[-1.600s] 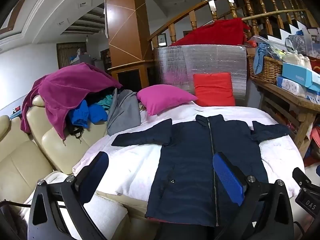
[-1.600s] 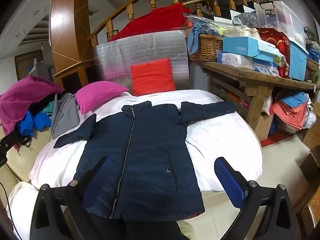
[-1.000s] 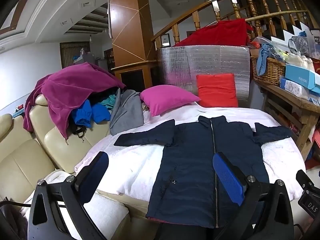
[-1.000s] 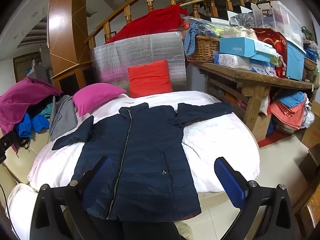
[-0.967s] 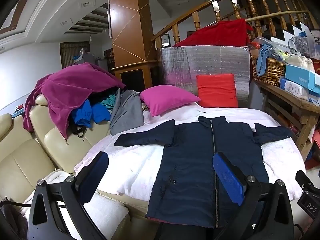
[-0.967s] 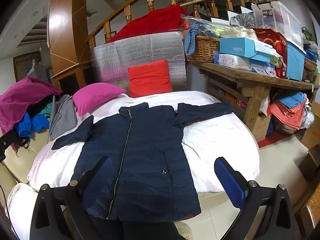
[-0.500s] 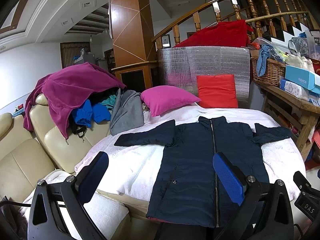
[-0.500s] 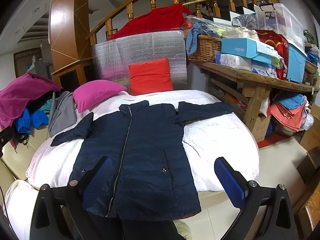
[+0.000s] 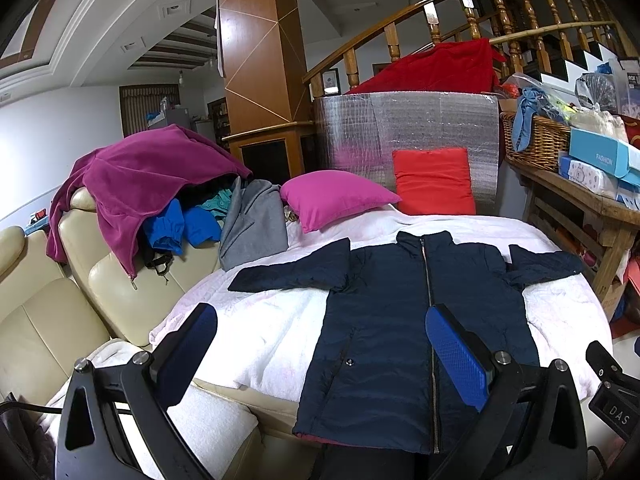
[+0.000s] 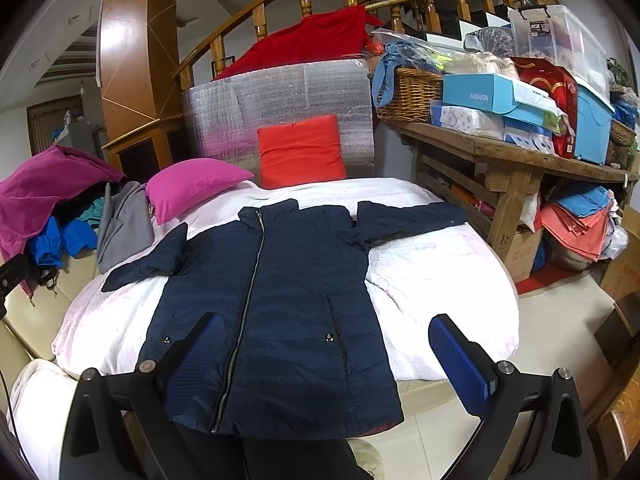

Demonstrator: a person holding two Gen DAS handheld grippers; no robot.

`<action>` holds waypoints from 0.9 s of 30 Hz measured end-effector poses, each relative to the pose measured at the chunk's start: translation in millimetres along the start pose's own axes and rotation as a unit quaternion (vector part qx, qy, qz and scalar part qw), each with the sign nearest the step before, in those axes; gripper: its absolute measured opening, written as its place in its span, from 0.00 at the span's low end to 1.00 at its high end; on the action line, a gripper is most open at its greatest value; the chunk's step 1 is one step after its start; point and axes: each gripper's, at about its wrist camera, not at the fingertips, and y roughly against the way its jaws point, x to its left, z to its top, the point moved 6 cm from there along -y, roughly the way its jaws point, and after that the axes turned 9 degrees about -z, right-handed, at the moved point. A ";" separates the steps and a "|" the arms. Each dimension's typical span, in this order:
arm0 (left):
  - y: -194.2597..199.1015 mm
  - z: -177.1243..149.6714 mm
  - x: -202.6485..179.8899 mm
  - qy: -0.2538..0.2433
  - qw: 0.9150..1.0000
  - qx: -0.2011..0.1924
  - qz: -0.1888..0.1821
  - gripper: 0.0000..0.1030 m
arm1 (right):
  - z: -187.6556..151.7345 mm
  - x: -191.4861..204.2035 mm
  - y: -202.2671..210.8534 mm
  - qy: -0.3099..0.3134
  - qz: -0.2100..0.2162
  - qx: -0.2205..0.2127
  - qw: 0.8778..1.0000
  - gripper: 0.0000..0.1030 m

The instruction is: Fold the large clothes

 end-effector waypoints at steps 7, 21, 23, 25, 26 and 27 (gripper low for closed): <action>0.4 -2.3 -0.3 -0.001 1.000 0.002 -0.001 1.00 | -0.7 1.3 -0.5 0.000 0.000 0.001 1.000 1.00; -0.8 -0.5 -0.5 -0.002 1.000 0.005 -0.003 1.00 | -3.1 2.5 -1.9 0.000 0.001 0.003 1.000 1.00; -1.2 -0.7 -0.1 -0.001 1.000 0.005 -0.004 1.00 | -3.3 2.6 -2.5 0.001 0.001 0.003 1.000 1.00; -1.7 -1.1 -0.1 -0.002 1.000 0.006 -0.004 1.00 | -4.5 3.9 -3.2 0.002 0.001 0.005 1.000 1.00; -2.0 -1.3 0.0 -0.001 1.000 0.006 -0.004 1.00 | -4.3 4.4 -3.9 0.002 0.002 0.006 1.000 1.00; -2.0 -1.5 -0.2 -0.001 1.000 0.006 -0.004 1.00 | -4.6 4.7 -4.2 0.002 0.002 0.007 1.000 1.00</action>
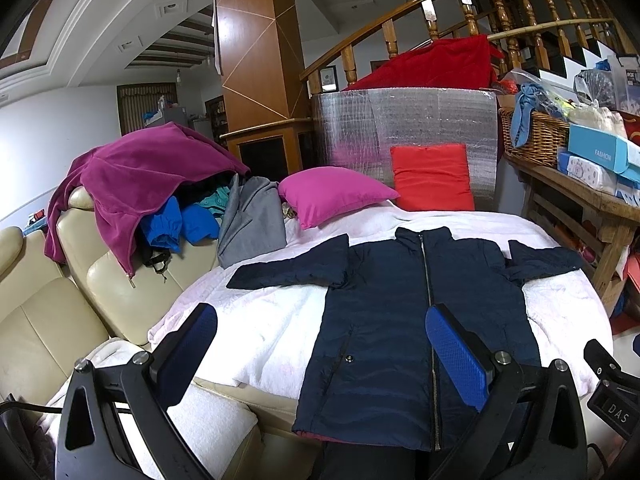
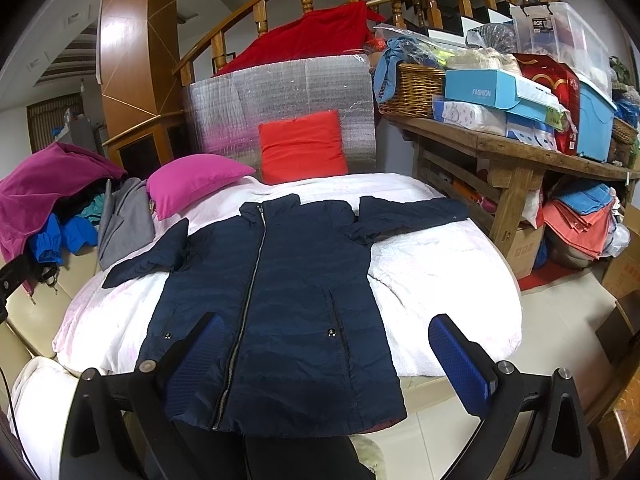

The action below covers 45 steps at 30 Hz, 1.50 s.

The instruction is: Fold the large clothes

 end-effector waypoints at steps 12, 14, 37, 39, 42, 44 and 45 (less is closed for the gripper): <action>-4.8 -3.1 0.5 0.001 1.000 0.004 0.002 1.00 | -0.6 1.1 -5.5 0.003 0.003 0.010 1.000 1.00; -7.5 -3.8 0.3 0.001 1.000 0.007 0.002 1.00 | -1.4 1.7 -6.6 0.004 0.003 0.012 1.000 1.00; -255.5 -19.0 -50.0 -0.010 0.983 0.182 0.000 1.00 | 84.4 -136.6 -227.3 -0.134 0.018 0.104 0.985 1.00; -290.1 -18.7 -60.4 0.002 0.982 0.188 -0.003 1.00 | 93.3 -156.2 -274.3 -0.163 0.031 0.116 0.979 1.00; -333.4 -16.6 -79.2 0.014 0.983 0.182 -0.008 1.00 | 105.4 -184.1 -344.5 -0.223 0.054 0.123 0.965 1.00; -358.6 -13.3 -95.5 0.009 0.986 0.164 -0.009 1.00 | 110.5 -204.6 -397.0 -0.275 0.065 0.136 0.950 1.00; -369.2 -12.1 -101.6 0.005 0.987 0.159 -0.007 1.00 | 111.9 -212.0 -416.9 -0.295 0.070 0.139 0.943 0.97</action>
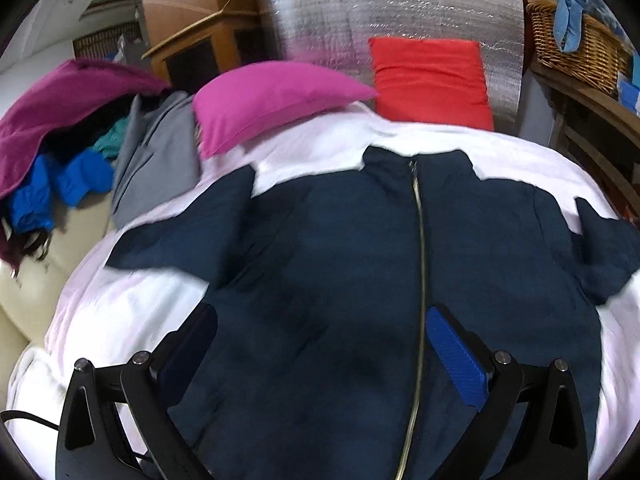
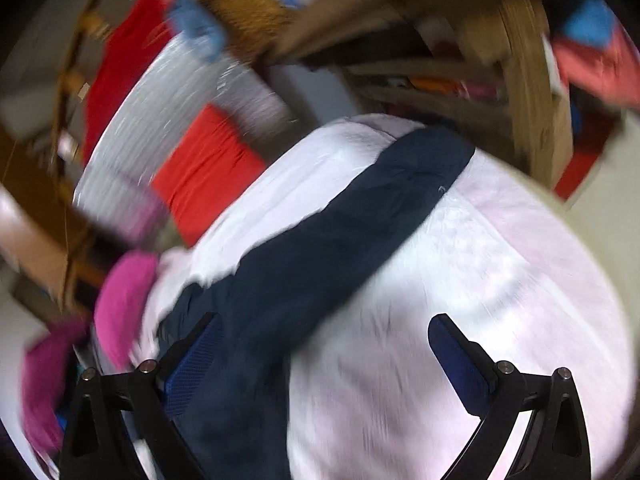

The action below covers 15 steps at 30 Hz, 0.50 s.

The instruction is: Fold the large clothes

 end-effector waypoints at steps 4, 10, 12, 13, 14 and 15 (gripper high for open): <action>-43.3 10.4 -17.5 0.004 1.000 0.004 -0.010 1.00 | 36.0 -33.8 -68.8 -0.099 -0.012 0.023 0.995 0.81; -69.3 11.8 -15.2 -0.007 1.000 0.006 -0.012 1.00 | 67.9 -55.0 -123.7 -0.148 -0.058 0.006 0.987 0.80; -67.4 16.4 -6.8 -0.003 1.000 -0.002 -0.008 1.00 | 76.4 -50.9 -132.7 -0.140 -0.081 -0.006 0.987 0.75; -64.9 19.3 -2.0 0.003 1.000 -0.008 -0.008 1.00 | 77.1 -49.7 -135.5 -0.137 -0.093 -0.012 0.986 0.59; -59.9 22.1 3.9 0.011 1.000 -0.017 -0.009 1.00 | 77.7 -46.9 -140.1 -0.128 -0.115 -0.018 0.985 0.46; -56.3 24.2 7.6 0.015 1.000 -0.024 -0.009 1.00 | 78.2 -45.8 -143.8 -0.121 -0.128 -0.019 0.984 0.30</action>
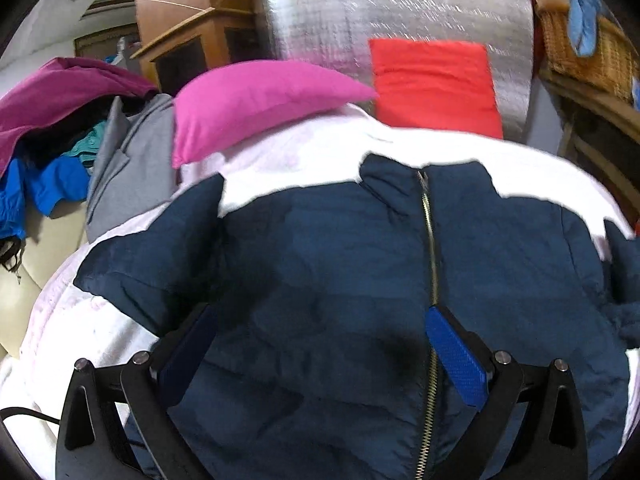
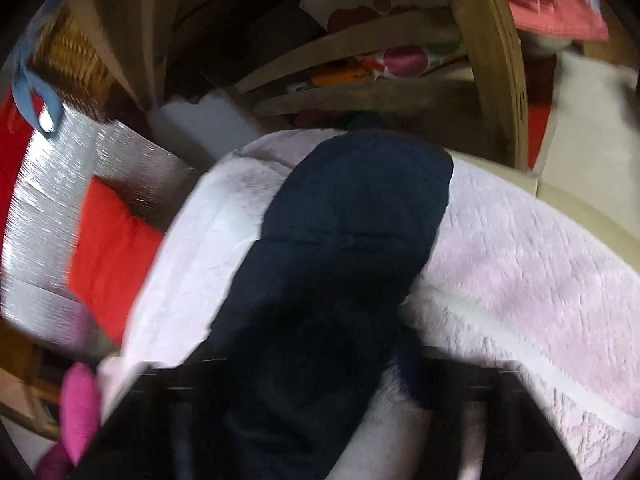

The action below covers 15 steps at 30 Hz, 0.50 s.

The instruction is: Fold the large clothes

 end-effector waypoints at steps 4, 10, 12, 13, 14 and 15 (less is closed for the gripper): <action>15.9 10.1 14.9 0.014 0.999 -0.029 0.002 1.00 | 0.0 6.2 8.3 0.001 0.015 -0.028 0.999 0.12; 34.4 15.6 31.2 0.039 0.998 -0.042 -0.019 1.00 | -18.8 47.2 78.2 0.072 0.056 -0.090 0.992 0.10; 42.4 16.3 36.1 0.045 0.997 -0.046 -0.028 1.00 | -29.6 70.0 107.5 0.105 0.076 -0.110 0.985 0.10; 46.4 16.3 39.1 0.050 0.997 -0.048 -0.034 1.00 | -35.3 80.7 120.0 0.119 0.084 -0.118 0.982 0.10; 51.4 16.7 43.8 0.056 0.996 -0.051 -0.040 1.00 | -43.1 93.4 134.8 0.136 0.095 -0.127 0.978 0.10; 53.8 16.3 46.2 0.059 0.996 -0.051 -0.042 1.00 | -50.7 105.9 147.8 0.152 0.104 -0.133 0.974 0.10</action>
